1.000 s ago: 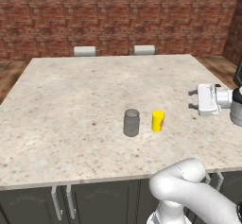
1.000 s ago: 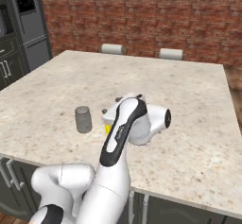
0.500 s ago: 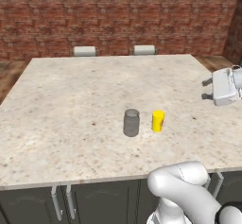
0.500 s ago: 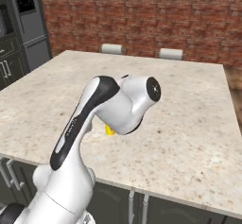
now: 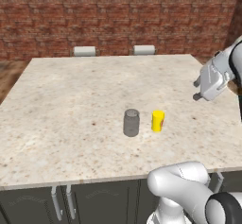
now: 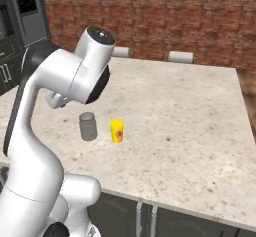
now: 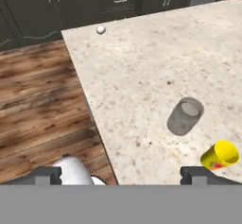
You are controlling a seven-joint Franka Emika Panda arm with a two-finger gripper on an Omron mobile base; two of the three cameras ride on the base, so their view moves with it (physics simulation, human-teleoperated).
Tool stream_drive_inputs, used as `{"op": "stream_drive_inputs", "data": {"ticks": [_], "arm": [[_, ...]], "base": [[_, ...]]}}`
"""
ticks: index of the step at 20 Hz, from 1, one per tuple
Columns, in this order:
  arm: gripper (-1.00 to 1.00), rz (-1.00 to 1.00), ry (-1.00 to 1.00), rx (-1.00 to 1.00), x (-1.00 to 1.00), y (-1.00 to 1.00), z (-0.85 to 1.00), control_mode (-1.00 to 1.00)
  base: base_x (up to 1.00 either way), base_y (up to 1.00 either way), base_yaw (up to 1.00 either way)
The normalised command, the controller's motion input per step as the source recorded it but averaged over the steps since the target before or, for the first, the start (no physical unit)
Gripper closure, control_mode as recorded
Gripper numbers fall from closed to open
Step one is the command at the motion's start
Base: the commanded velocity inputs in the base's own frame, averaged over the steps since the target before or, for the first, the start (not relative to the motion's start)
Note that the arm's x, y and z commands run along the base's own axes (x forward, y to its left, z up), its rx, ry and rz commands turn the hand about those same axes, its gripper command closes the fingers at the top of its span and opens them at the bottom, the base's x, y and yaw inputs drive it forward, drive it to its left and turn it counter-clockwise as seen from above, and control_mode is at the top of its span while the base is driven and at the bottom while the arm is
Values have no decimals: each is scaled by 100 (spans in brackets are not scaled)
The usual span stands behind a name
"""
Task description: Open the cabinet directly in front. Then move the beer and the cup to the dining counter with the jar on it.
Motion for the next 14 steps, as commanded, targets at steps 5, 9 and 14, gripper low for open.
{"op": "stream_drive_inputs", "data": {"ticks": [5, 9, 14], "arm": [[-100, 0, 1, -27, 0, 100, -29, -100], [-100, 0, 2, 0, 3, 15, 0, -100], [-100, 0, -1, 0, 1, 1, -1, -100]], "base": [[0, 0, 0], [0, 0, 0], [0, 0, 0]]}}
